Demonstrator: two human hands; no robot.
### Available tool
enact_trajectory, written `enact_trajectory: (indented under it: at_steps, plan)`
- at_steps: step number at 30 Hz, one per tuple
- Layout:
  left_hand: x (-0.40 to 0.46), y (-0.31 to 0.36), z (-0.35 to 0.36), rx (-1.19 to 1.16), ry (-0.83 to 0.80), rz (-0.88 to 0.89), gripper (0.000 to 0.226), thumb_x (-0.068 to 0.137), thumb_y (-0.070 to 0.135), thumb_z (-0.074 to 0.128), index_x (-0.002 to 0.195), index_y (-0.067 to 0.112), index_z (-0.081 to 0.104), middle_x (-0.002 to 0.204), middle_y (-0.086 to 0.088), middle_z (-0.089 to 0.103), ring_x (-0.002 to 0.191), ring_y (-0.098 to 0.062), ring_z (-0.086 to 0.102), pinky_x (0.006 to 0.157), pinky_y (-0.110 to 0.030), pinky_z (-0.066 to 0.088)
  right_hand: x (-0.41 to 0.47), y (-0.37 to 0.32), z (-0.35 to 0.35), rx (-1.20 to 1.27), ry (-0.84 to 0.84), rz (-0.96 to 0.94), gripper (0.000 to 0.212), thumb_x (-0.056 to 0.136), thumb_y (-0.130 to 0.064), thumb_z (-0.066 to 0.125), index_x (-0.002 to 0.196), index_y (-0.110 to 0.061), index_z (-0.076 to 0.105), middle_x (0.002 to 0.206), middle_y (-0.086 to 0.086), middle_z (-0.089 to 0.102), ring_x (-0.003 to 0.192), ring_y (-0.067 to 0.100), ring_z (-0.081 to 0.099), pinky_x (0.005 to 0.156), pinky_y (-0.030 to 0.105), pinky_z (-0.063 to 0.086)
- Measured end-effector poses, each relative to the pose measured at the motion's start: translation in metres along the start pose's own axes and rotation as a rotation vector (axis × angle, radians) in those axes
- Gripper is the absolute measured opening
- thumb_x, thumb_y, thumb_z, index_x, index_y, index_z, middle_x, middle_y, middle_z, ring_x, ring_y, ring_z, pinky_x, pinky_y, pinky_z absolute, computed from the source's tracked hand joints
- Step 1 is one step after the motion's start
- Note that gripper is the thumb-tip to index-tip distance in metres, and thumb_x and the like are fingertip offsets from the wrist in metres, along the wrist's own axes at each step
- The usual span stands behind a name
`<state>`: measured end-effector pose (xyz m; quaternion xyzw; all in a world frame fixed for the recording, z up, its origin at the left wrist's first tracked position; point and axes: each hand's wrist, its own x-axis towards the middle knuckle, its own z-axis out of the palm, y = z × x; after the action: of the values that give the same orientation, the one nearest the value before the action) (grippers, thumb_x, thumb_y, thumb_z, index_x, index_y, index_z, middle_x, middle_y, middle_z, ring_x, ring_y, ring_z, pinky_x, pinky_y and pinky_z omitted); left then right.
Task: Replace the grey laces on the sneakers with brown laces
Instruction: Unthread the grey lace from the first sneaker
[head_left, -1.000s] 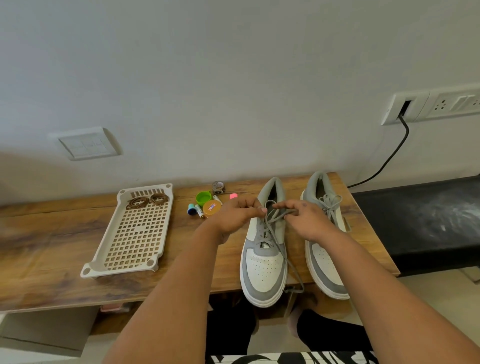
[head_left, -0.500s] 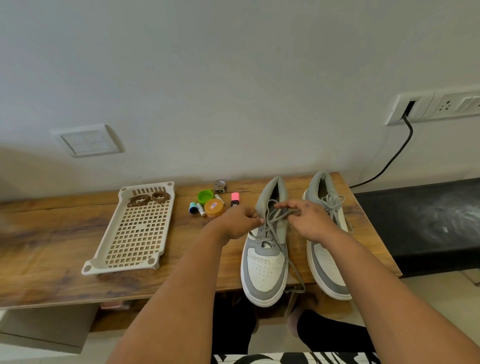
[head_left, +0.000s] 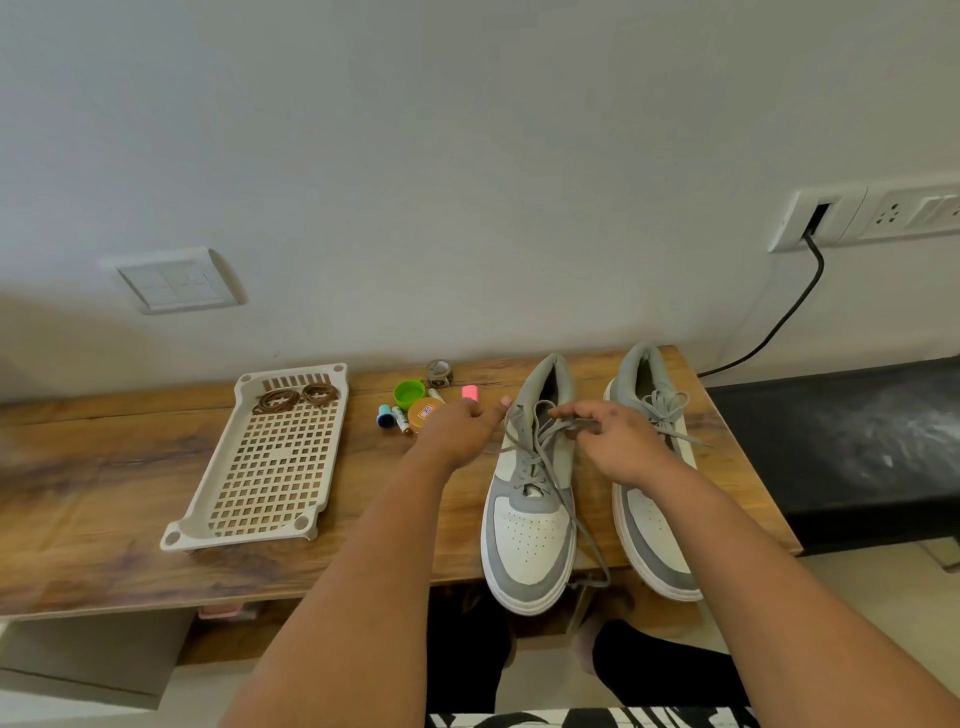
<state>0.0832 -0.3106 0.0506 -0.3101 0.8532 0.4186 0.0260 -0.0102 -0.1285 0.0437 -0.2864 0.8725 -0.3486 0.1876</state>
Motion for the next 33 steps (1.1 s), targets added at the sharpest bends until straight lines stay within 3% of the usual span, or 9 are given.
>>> enact_trajectory:
  at_steps: [2, 5, 8, 14, 17, 19, 23, 27, 33]
  plan:
    - [0.002, 0.003, 0.002, -0.048, 0.018, 0.015, 0.048, 0.094, 0.058, 0.052, 0.103, 0.011, 0.055, 0.088, 0.000, 0.056, 0.086, -0.017, 0.052, 0.079, -0.036, 0.045, 0.000, 0.001, 0.000, 0.003, 0.005, -0.002, 0.043, 0.096, -0.007, 0.049, 0.127, -0.034, 0.062, 0.129, -0.003, 0.059, 0.095, 0.022, 0.065, 0.079, 0.030, 0.054]
    - [0.004, -0.002, 0.007, -0.033, -0.187, 0.063, 0.045, 0.085, 0.051, 0.069, 0.112, 0.017, 0.056, 0.102, -0.001, 0.060, 0.094, -0.016, 0.055, 0.080, -0.033, 0.047, 0.002, 0.004, 0.000, -0.018, 0.002, -0.013, 0.042, 0.096, -0.008, 0.049, 0.126, -0.035, 0.062, 0.125, -0.005, 0.059, 0.081, 0.016, 0.063, 0.068, 0.023, 0.051]
    - [0.004, -0.009, 0.006, -0.017, -0.295, 0.090, 0.028, 0.085, 0.037, 0.075, 0.097, 0.019, 0.059, 0.089, 0.004, 0.055, 0.085, -0.014, 0.050, 0.077, -0.029, 0.044, 0.003, 0.005, 0.002, -0.031, -0.001, -0.024, 0.045, 0.095, -0.008, 0.049, 0.128, -0.036, 0.061, 0.132, -0.002, 0.059, 0.097, 0.022, 0.066, 0.080, 0.031, 0.055]
    - [0.002, -0.008, 0.005, -0.082, -0.011, 0.156, 0.010, 0.091, 0.014, 0.062, 0.100, 0.011, 0.059, 0.105, -0.007, 0.062, 0.093, -0.022, 0.057, 0.077, -0.032, 0.047, -0.001, 0.006, 0.010, -0.017, 0.001, -0.024, 0.053, 0.095, -0.007, 0.050, 0.138, -0.037, 0.051, 0.135, 0.002, 0.048, 0.116, 0.018, 0.058, 0.094, 0.028, 0.047]
    - [-0.001, -0.001, 0.004, -0.271, 0.189, 0.238, 0.035, 0.088, 0.002, 0.049, 0.112, 0.023, 0.063, 0.114, 0.001, 0.060, 0.098, -0.021, 0.058, 0.091, -0.041, 0.052, -0.008, 0.006, 0.016, -0.031, -0.023, -0.054, 0.063, 0.092, 0.002, 0.045, 0.142, -0.037, 0.046, 0.140, 0.002, 0.040, 0.128, 0.019, 0.048, 0.101, 0.025, 0.040]
    - [-0.006, 0.005, 0.007, -0.279, 0.129, 0.230, 0.033, 0.090, 0.011, 0.044, 0.110, 0.022, 0.067, 0.113, 0.001, 0.064, 0.097, -0.019, 0.058, 0.094, -0.041, 0.050, -0.015, 0.004, 0.017, -0.091, -0.035, -0.076, 0.067, 0.092, 0.004, 0.044, 0.145, -0.036, 0.041, 0.148, 0.004, 0.031, 0.134, 0.023, 0.040, 0.100, 0.022, 0.035]
    - [-0.006, -0.002, 0.019, 0.127, -0.059, 0.100, 0.037, 0.104, 0.036, 0.040, 0.115, 0.010, 0.063, 0.109, -0.009, 0.067, 0.103, -0.026, 0.061, 0.093, -0.042, 0.050, -0.028, -0.001, 0.019, -0.202, -0.036, -0.084, 0.079, 0.091, -0.001, 0.049, 0.153, -0.041, 0.019, 0.160, 0.007, 0.005, 0.135, 0.030, 0.040, 0.094, 0.029, 0.042]
    - [-0.005, -0.011, 0.026, 0.189, -0.072, 0.049, 0.028, 0.099, 0.034, 0.053, 0.109, 0.012, 0.067, 0.100, -0.007, 0.072, 0.098, -0.023, 0.065, 0.087, -0.038, 0.052, -0.041, -0.004, 0.032, -0.121, 0.019, -0.042, 0.083, 0.091, -0.031, 0.064, 0.153, -0.039, 0.008, 0.155, 0.005, 0.013, 0.129, 0.027, 0.045, 0.100, 0.036, 0.041]
    - [-0.010, -0.009, 0.032, 0.360, -0.039, 0.009, 0.022, 0.098, 0.044, 0.050, 0.107, 0.030, 0.064, 0.116, -0.003, 0.061, 0.117, -0.028, 0.048, 0.103, -0.049, 0.039, -0.071, -0.006, 0.081, 0.002, 0.154, -0.062, 0.131, 0.056, -0.063, 0.083, 0.150, -0.047, -0.006, 0.147, 0.003, 0.017, 0.137, 0.026, 0.024, 0.113, 0.040, 0.031]
